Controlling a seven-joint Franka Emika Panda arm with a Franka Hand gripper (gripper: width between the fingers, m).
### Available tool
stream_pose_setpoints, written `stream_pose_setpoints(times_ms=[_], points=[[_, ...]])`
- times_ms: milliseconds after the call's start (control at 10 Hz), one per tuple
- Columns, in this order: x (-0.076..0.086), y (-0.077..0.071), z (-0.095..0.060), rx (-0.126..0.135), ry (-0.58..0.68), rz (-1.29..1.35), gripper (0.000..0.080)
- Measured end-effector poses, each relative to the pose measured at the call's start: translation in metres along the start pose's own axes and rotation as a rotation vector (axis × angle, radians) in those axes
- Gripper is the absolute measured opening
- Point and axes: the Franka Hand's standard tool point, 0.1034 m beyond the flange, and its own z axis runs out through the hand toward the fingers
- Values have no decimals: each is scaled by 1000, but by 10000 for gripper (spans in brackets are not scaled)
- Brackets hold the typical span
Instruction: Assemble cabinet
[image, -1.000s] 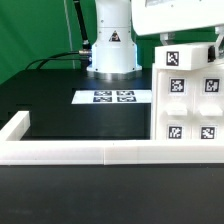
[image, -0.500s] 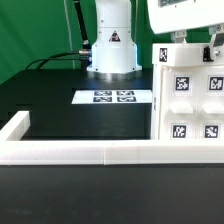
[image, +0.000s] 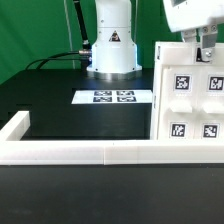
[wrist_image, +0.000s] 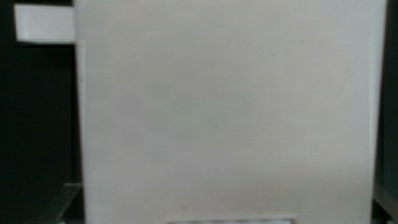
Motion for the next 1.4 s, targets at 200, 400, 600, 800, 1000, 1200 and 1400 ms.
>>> stream_pose_setpoints(times_ms=[200, 400, 600, 800, 1000, 1200, 1400], points=[[0, 1, 0, -2, -14, 171, 550], [-2, 1, 0, -2, -23, 350, 549], [-4, 1, 0, -2, -32, 424, 549], [-7, 0, -1, 1, -44, 411, 549], [-8, 1, 0, 0, -45, 399, 705], [-13, -2, -8, 10, -55, 389, 775], [-19, -10, -26, 35, -83, 387, 794]])
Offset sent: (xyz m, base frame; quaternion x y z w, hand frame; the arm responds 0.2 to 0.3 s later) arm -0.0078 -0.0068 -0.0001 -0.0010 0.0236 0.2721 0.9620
